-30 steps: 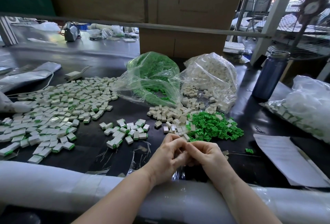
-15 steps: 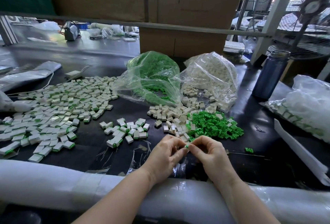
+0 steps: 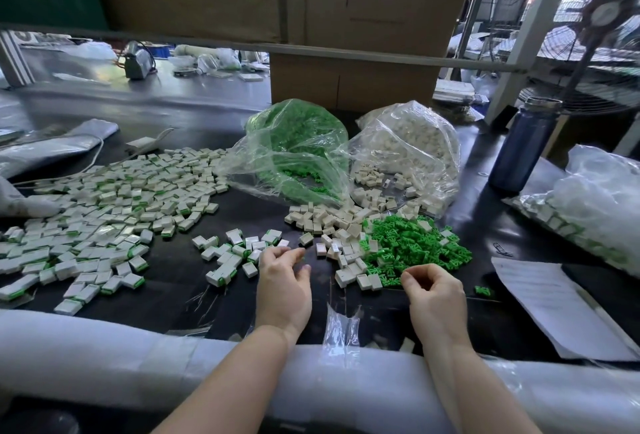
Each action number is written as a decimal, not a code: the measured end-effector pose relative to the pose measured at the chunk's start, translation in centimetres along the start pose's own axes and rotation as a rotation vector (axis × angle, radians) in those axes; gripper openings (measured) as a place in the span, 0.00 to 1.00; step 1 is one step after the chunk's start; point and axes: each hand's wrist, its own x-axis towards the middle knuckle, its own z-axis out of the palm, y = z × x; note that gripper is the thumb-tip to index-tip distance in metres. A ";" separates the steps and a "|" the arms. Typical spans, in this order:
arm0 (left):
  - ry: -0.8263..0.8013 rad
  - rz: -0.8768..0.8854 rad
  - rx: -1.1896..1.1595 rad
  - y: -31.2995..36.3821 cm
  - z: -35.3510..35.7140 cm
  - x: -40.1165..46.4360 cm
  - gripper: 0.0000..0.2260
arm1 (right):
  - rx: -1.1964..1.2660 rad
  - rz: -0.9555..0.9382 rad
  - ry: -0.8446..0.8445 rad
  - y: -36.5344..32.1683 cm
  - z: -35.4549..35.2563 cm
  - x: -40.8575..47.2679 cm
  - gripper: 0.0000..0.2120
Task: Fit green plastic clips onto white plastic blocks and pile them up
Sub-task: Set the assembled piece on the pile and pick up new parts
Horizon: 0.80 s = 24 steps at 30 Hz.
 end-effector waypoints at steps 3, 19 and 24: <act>-0.097 -0.053 0.124 -0.1 0.2 -0.1 0.17 | -0.053 0.012 0.003 0.1 0.0 0.1 0.05; -0.305 0.352 0.392 0.1 1.3 -0.8 0.18 | -0.462 0.010 -0.107 -0.4 0.7 -0.1 0.13; -0.296 0.358 0.336 0.2 1.3 -0.9 0.11 | -0.444 0.014 -0.091 -0.7 0.5 -0.3 0.07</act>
